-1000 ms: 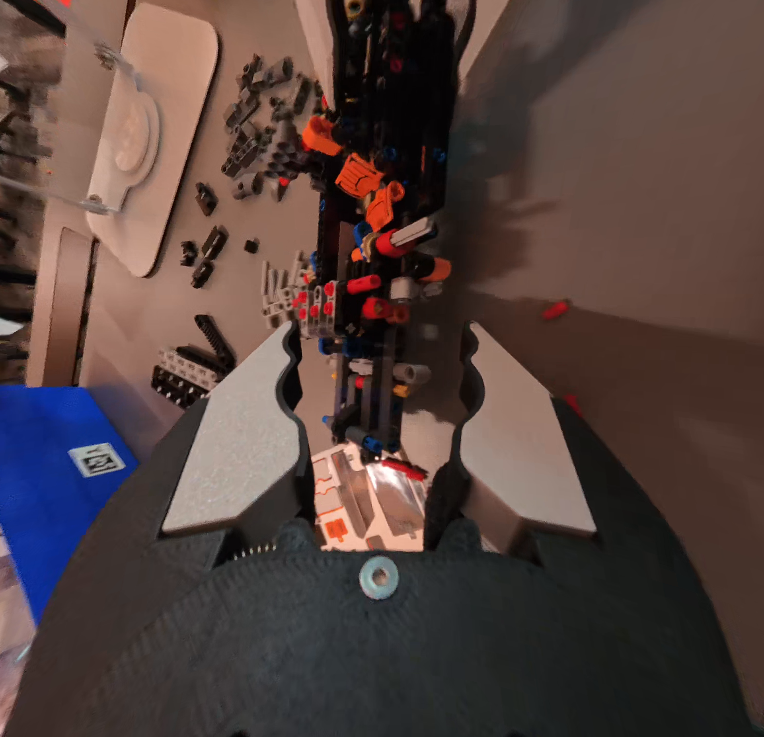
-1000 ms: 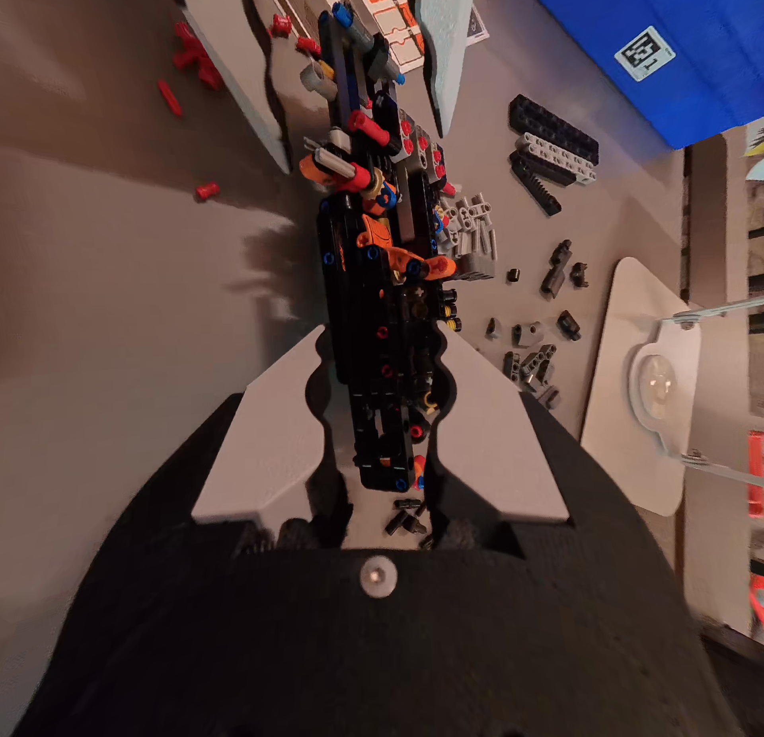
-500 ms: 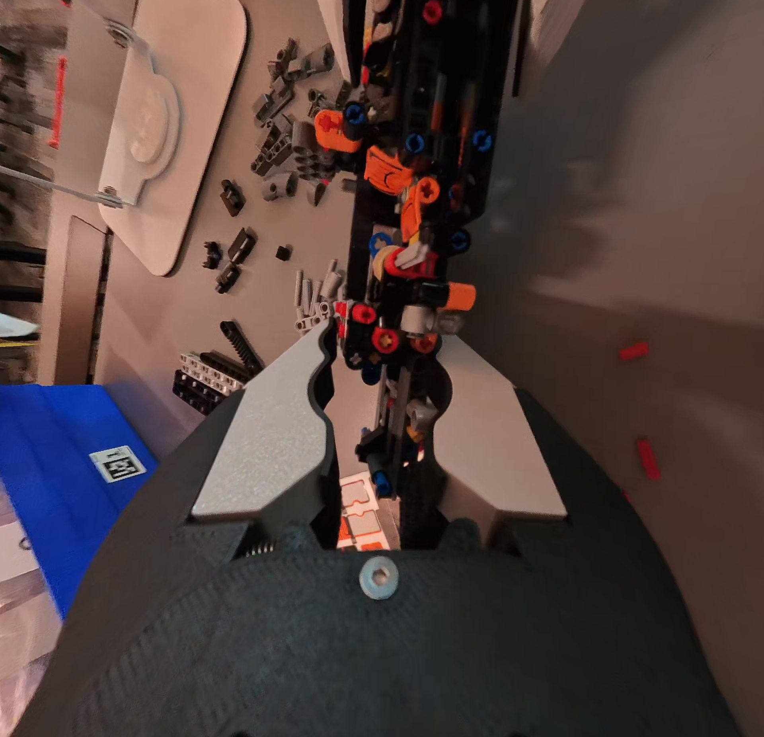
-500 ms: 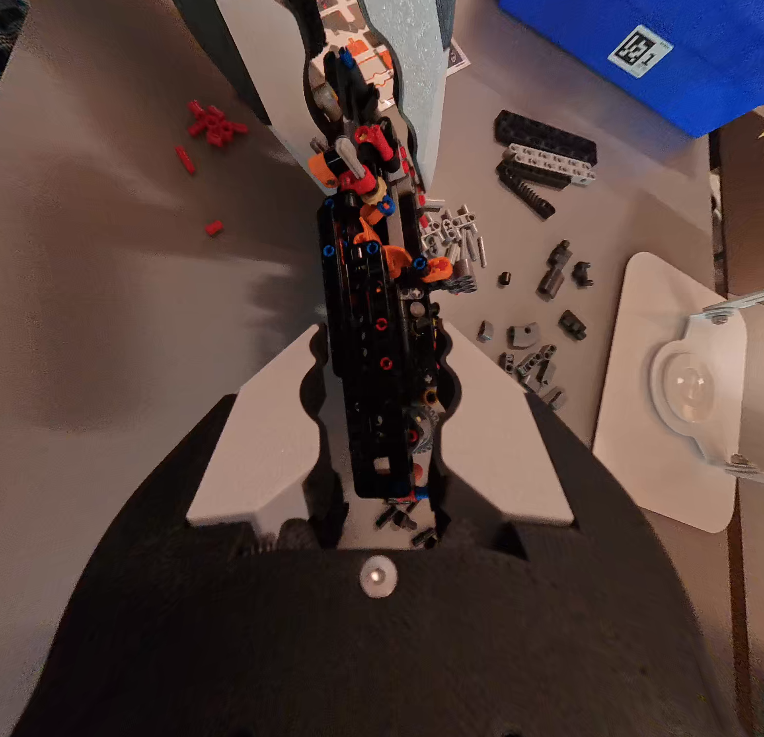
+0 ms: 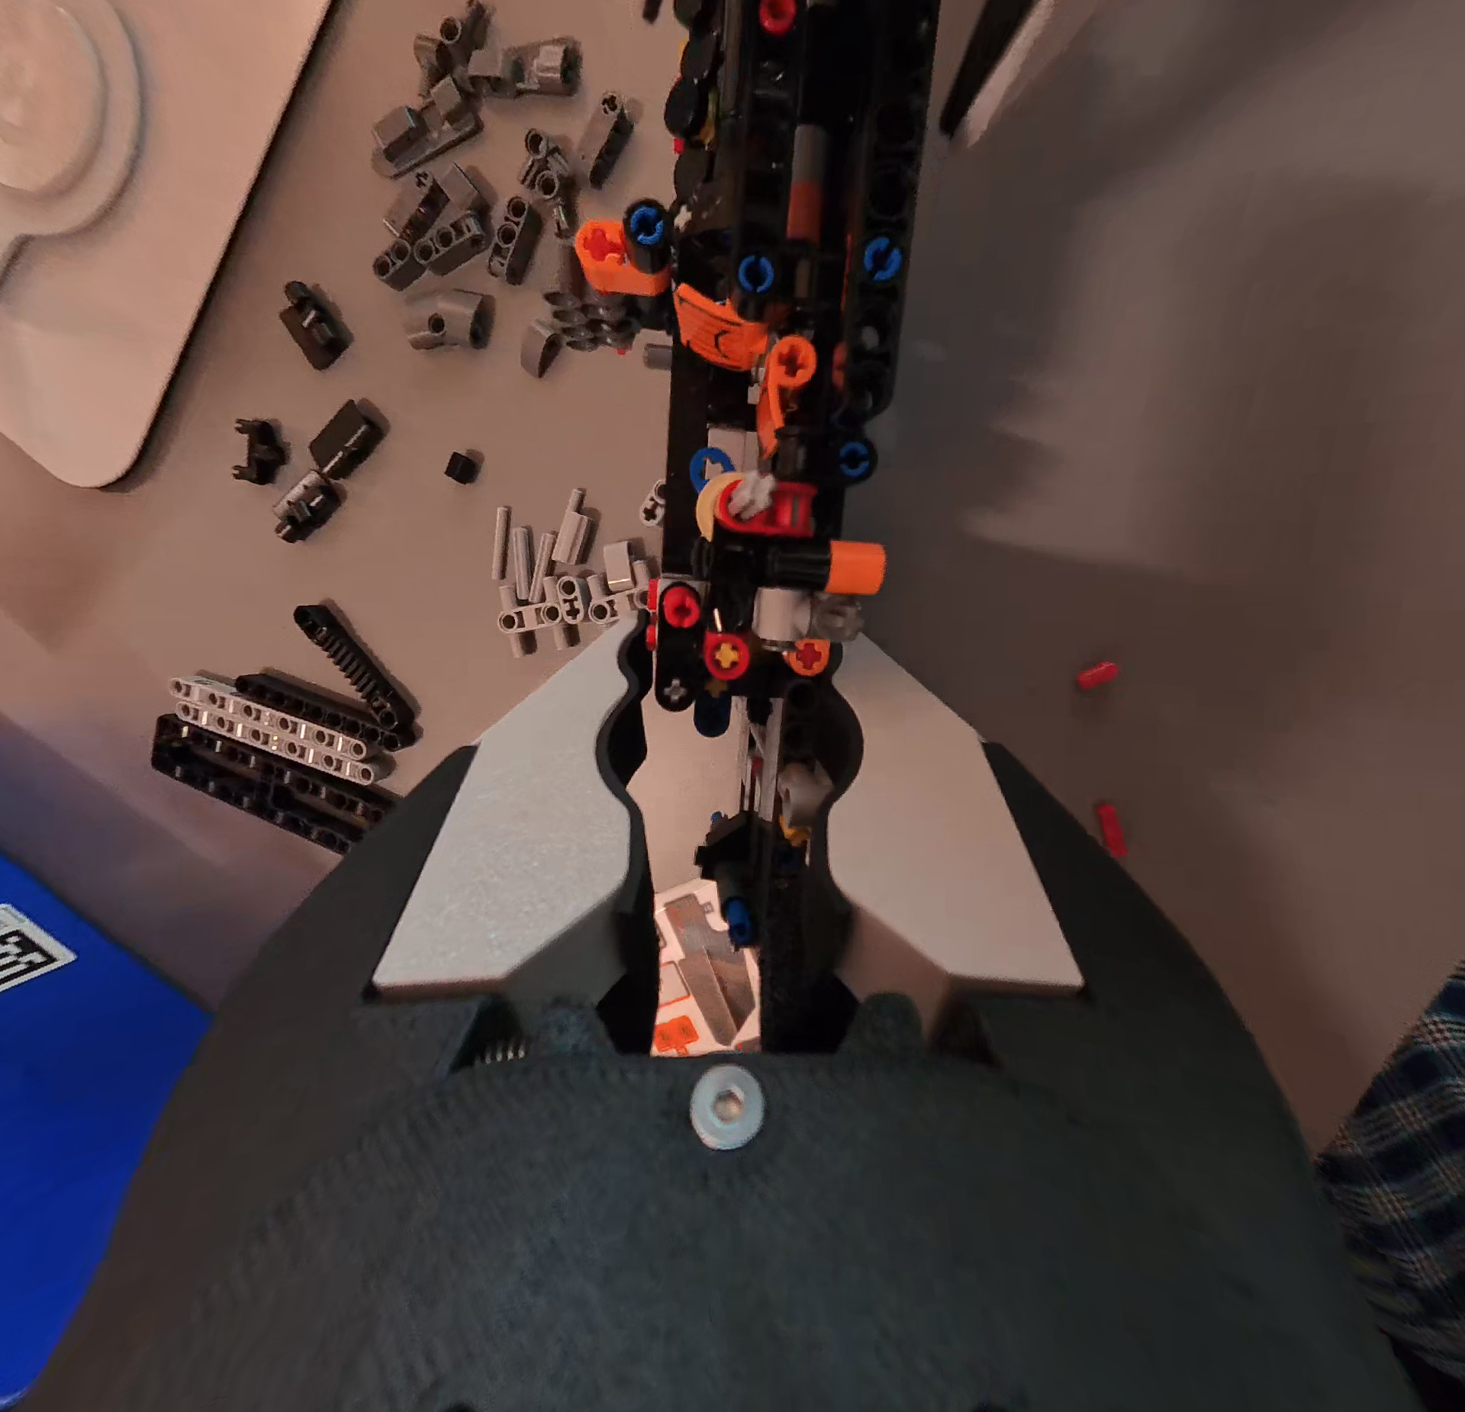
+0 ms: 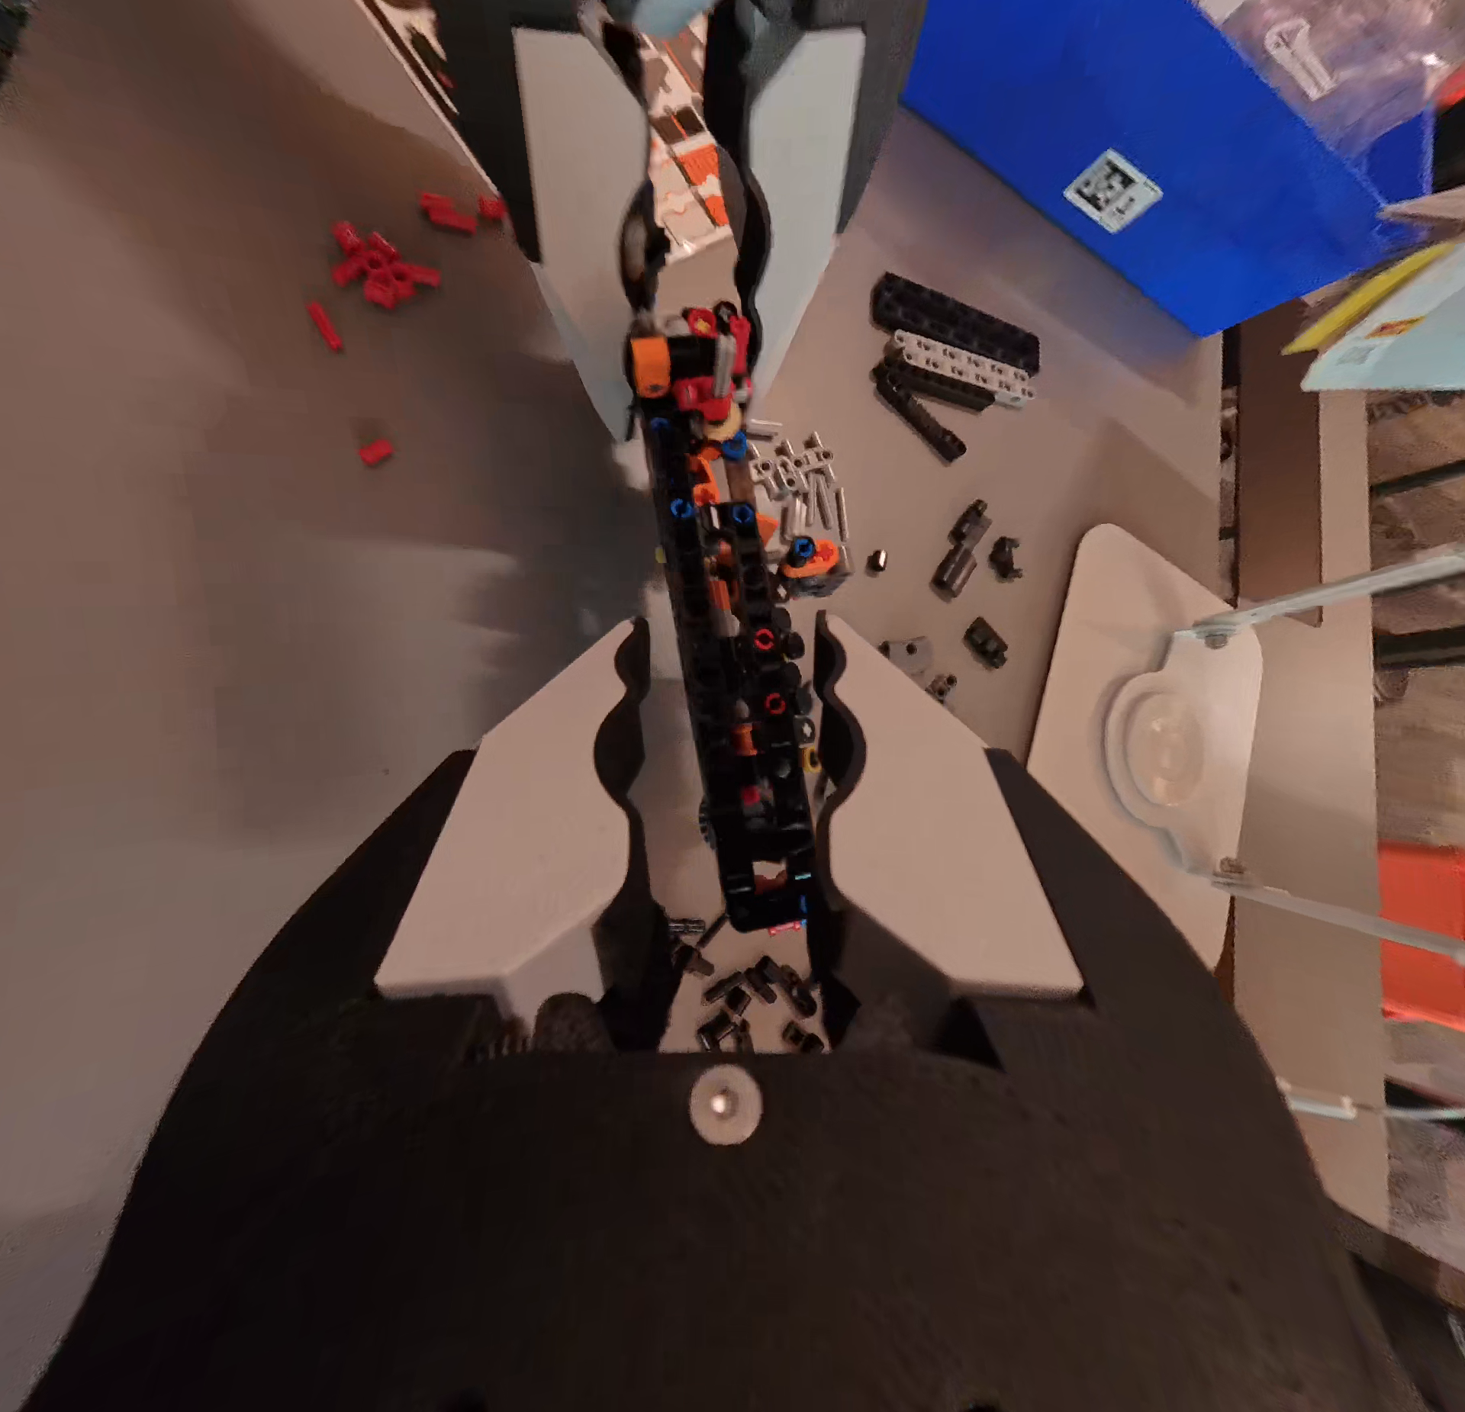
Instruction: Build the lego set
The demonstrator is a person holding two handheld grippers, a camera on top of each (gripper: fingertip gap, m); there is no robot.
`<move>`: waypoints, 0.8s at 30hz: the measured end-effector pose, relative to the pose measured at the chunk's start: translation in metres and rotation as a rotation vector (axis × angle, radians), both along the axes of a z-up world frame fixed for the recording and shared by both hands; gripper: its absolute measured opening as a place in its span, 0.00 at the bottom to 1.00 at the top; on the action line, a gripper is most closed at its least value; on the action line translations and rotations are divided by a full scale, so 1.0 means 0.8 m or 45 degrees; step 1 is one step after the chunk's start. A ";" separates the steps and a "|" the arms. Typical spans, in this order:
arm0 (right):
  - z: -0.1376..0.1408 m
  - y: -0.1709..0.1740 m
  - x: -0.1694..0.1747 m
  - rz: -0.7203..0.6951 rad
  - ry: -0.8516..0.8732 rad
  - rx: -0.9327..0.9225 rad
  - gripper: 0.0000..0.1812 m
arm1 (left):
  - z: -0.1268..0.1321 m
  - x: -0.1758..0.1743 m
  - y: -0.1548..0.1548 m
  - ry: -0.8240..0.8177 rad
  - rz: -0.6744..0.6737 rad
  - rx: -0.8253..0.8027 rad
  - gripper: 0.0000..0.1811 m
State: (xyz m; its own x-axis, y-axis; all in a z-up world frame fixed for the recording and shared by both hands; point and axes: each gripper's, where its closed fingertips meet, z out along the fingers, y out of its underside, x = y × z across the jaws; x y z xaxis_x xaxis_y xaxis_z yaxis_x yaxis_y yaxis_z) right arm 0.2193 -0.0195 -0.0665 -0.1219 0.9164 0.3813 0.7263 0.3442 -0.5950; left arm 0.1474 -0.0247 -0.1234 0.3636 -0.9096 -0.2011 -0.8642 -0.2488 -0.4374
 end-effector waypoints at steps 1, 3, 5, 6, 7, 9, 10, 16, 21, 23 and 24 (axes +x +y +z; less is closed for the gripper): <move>0.004 -0.005 -0.002 0.029 0.001 -0.017 0.19 | 0.000 0.000 0.000 -0.010 0.004 -0.027 0.21; 0.012 -0.012 -0.008 0.074 0.021 -0.043 0.15 | 0.001 0.001 -0.001 -0.029 0.011 -0.078 0.21; 0.016 -0.016 -0.016 0.105 0.033 -0.068 0.11 | 0.002 0.001 -0.002 -0.048 0.019 -0.132 0.21; 0.015 -0.014 -0.019 0.108 0.027 -0.067 0.09 | 0.003 0.001 -0.001 -0.056 0.021 -0.153 0.21; 0.013 -0.012 -0.021 0.109 0.010 -0.061 0.08 | 0.003 0.001 -0.001 -0.067 0.023 -0.176 0.21; 0.009 -0.006 -0.023 0.104 -0.017 -0.056 0.08 | 0.004 0.001 -0.001 -0.091 0.033 -0.234 0.21; 0.008 -0.004 -0.025 0.105 -0.018 -0.054 0.10 | 0.004 0.000 -0.001 -0.099 0.036 -0.261 0.21; 0.011 0.009 -0.026 0.080 0.012 0.050 0.20 | 0.006 -0.001 -0.001 -0.152 0.083 -0.432 0.21; 0.005 0.011 -0.027 0.106 0.021 0.264 0.27 | 0.007 0.000 0.000 -0.185 0.107 -0.535 0.21; 0.002 0.014 -0.028 0.123 0.009 0.438 0.29 | 0.007 0.001 -0.001 -0.192 0.111 -0.573 0.21; 0.001 0.014 -0.030 0.128 0.012 0.501 0.28 | 0.007 0.002 -0.001 -0.194 0.112 -0.584 0.21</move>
